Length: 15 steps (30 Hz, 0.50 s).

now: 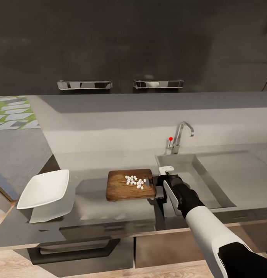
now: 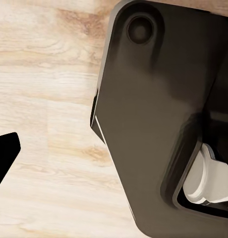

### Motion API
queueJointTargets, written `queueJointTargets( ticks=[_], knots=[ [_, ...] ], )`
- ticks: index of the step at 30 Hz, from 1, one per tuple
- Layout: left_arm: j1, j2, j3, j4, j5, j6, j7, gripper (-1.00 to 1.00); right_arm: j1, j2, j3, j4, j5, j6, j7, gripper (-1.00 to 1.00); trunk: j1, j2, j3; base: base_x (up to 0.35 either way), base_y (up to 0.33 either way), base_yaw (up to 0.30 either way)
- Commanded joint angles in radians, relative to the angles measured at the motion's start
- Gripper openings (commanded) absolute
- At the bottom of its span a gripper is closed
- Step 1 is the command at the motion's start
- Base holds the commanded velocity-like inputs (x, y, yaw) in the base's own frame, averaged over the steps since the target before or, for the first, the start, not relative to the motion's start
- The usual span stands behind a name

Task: In the kitchen, take the Vidalia onion out of the sink, dice it on the chopping board with the paring knife, put the diced onion into the bowl on the countertop, then place both the paring knife and the chopping board into the sink.

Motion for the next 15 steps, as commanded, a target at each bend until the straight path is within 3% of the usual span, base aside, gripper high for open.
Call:
queueJointTargets(
  ticks=[1,7,15],
  knots=[
    [-0.001,-0.001,-0.006,0.003,0.0,-0.005,0.002,1.0,-0.001,-0.001,0.003,-0.001,-0.01,0.004,-0.006,1.0,0.001,-0.002,-0.002,0.0,0.0,0.0],
    [-0.002,-0.001,-0.006,0.003,-0.001,-0.006,0.002,1.0,-0.001,-0.001,0.003,-0.001,-0.01,0.004,-0.006,1.0,0.001,-0.002,-0.002,0.188,0.0,0.0],
    [-0.002,-0.001,-0.006,0.003,-0.001,-0.006,0.001,1.0,-0.001,-0.001,0.003,-0.001,-0.01,0.004,-0.006,1.0,0.001,-0.002,-0.002,0.021,0.0,0.0]
  ],
)
